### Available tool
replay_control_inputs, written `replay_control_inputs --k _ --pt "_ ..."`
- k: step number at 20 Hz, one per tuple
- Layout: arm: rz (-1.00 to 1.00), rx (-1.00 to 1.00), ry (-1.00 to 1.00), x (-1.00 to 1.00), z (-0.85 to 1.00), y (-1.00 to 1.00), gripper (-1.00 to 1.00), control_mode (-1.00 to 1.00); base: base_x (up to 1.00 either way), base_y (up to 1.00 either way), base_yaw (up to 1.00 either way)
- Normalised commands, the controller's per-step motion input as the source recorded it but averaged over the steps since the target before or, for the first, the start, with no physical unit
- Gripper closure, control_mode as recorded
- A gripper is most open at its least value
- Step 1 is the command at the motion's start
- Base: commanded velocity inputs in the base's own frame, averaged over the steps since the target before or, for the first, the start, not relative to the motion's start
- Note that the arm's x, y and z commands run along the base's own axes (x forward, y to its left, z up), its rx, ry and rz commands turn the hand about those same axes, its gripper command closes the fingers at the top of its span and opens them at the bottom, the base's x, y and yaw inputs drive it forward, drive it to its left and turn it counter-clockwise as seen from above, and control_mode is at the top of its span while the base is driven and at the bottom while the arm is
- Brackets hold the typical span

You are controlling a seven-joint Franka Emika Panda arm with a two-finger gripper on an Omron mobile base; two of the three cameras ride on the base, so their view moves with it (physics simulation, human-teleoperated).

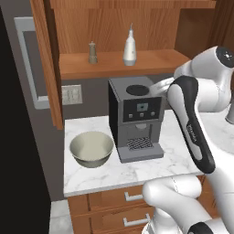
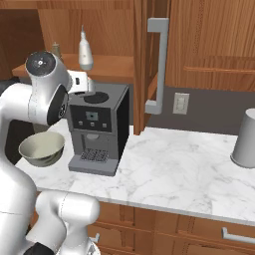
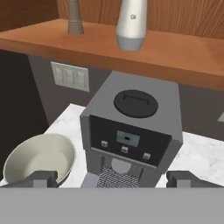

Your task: Retrieve the bottle and the shaker from the cabinet and place them next to the mixing bowl on the counter. Then add garlic from the fridge to the mixing bowl.

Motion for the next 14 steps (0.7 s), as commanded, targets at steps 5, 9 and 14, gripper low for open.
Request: replay_control_inputs --k 5,9,14 --pt "0.00 0.00 0.00 0.00 0.52 0.00 -1.00 -1.00 0.00 0.00 0.00" --pt "0.01 0.00 -0.11 0.00 0.42 0.00 -1.00 -1.00 0.00 0.00 0.00" --pt "0.03 0.00 -0.32 0.00 0.24 0.00 -1.00 -1.00 0.00 0.00 0.00"
